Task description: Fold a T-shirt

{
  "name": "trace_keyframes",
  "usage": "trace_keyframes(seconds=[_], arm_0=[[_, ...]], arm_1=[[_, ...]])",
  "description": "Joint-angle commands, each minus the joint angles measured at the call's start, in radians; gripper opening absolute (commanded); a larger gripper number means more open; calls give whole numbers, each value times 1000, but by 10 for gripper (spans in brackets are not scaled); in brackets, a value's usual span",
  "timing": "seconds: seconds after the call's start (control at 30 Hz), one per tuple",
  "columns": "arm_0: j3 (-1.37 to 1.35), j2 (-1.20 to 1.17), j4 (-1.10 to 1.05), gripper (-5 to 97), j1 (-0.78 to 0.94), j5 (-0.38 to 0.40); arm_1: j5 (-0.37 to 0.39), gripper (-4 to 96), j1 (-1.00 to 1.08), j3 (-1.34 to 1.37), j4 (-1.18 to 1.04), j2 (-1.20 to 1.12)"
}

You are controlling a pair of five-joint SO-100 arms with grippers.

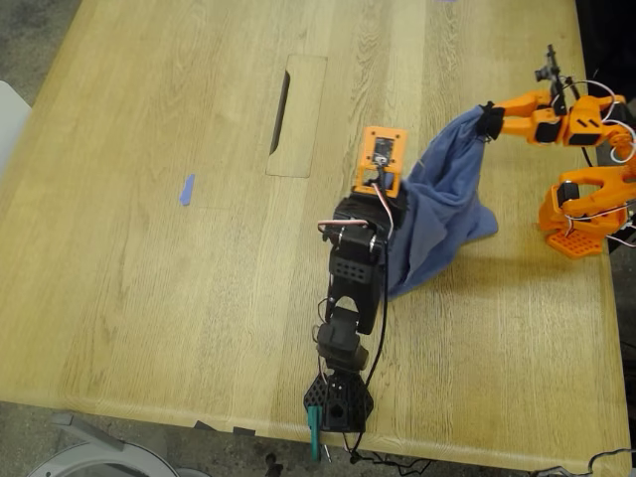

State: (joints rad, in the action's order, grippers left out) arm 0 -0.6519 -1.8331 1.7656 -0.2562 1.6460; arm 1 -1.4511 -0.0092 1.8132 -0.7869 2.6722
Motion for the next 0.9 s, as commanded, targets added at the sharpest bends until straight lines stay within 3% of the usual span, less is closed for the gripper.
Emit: trace_keyframes(seconds=[0.0,0.47,0.87], arm_0=[[-222,-172,-123,-1,58,-6],[-851,-304,-750,-1,285,-26],[-1094,-244,-1215,-1,471,-43]], arm_1=[[6,64,44,40,71,12],[6,66,215,344,471,-104],[14,70,341,459,956,-425]])
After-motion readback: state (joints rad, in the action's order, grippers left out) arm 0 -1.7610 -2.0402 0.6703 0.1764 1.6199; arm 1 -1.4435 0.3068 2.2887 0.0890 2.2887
